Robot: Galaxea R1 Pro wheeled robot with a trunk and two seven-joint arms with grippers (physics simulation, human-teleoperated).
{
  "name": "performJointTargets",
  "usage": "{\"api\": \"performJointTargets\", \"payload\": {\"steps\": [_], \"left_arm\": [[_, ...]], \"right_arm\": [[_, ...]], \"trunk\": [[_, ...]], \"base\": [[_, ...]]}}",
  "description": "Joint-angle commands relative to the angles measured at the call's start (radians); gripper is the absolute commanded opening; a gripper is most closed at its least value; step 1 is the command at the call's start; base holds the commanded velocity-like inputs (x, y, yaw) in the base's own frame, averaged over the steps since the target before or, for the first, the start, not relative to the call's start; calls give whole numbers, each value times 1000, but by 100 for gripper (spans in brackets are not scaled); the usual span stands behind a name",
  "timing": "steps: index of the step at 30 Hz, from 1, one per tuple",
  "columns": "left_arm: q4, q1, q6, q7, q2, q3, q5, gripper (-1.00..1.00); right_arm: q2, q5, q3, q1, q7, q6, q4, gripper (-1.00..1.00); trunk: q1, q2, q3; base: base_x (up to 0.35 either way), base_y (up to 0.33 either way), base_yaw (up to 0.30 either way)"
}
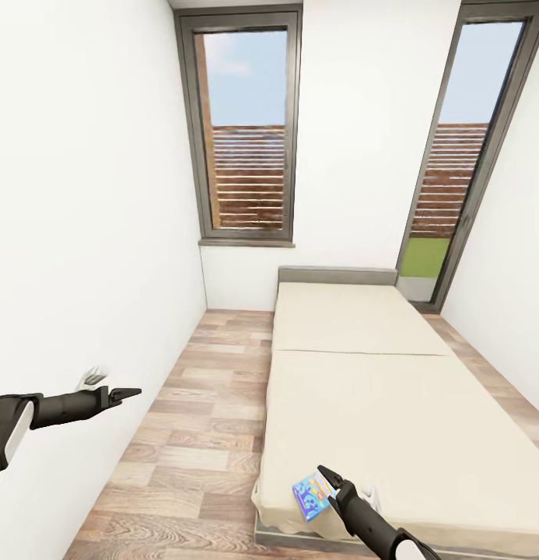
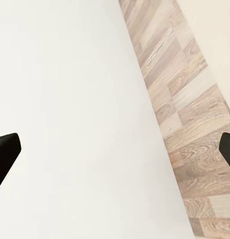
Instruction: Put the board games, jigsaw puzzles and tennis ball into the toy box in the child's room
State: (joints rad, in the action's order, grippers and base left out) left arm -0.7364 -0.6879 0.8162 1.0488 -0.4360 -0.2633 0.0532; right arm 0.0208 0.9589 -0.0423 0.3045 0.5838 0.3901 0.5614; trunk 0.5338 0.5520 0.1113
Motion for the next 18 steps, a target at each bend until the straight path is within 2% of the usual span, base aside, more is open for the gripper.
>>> {"api": "performJointTargets", "payload": {"steps": [1, 8, 18], "left_arm": [[0, -1, 9, 0, 0, -1, 5, 100], [0, -1, 12, 0, 0, -1, 6, 100], [0, -1, 12, 0, 0, -1, 7, 100]], "right_arm": [[0, 7, -3, 1, 0, 9, 0, 100], [1, 7, -6, 1, -3, 10, -2, 100], [2, 7, -58, 1, -6, 15, -5, 100]], "trunk": [[4, 9, 5], [31, 58, 27], [70, 128, 58]], "base": [[0, 0, 0], [0, 0, 0], [0, 0, 0]]}}
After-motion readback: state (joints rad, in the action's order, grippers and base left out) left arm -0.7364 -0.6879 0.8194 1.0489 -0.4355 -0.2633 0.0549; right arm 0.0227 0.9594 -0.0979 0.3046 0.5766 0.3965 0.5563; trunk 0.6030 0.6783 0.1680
